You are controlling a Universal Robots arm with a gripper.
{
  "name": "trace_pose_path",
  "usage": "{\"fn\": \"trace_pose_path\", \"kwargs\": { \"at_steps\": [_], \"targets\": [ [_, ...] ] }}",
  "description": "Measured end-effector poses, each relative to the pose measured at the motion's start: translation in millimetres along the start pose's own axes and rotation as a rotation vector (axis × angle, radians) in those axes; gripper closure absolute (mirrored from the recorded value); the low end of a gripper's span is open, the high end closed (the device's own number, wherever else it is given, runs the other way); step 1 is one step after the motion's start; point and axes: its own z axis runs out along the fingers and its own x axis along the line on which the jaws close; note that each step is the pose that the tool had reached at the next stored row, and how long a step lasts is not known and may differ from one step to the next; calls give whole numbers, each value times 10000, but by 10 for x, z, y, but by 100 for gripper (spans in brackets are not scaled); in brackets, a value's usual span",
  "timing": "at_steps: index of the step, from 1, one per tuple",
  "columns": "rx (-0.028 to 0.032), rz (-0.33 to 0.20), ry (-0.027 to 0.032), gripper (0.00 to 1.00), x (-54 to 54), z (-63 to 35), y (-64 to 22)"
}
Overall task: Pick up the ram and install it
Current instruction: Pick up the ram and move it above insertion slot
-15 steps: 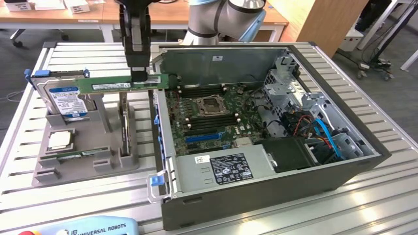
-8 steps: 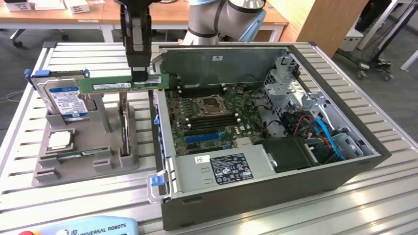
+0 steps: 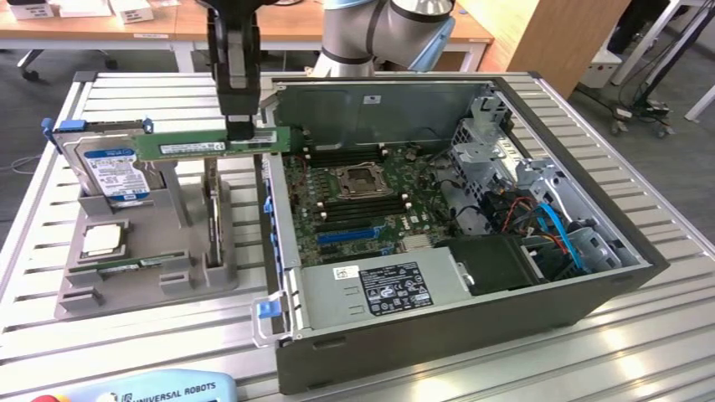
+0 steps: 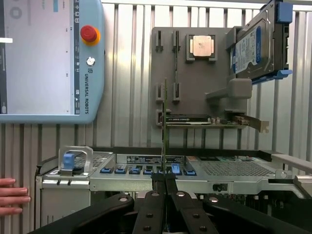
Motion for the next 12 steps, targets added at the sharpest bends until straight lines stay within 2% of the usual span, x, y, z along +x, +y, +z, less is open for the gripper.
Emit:
{"fn": "trace_pose_path", "kwargs": {
  "at_steps": [6, 12],
  "targets": [
    [-2, -1, 2, 89, 0, 2, -24],
    [-1, -1, -3, 89, 2, -4, -180]
  ]
}}
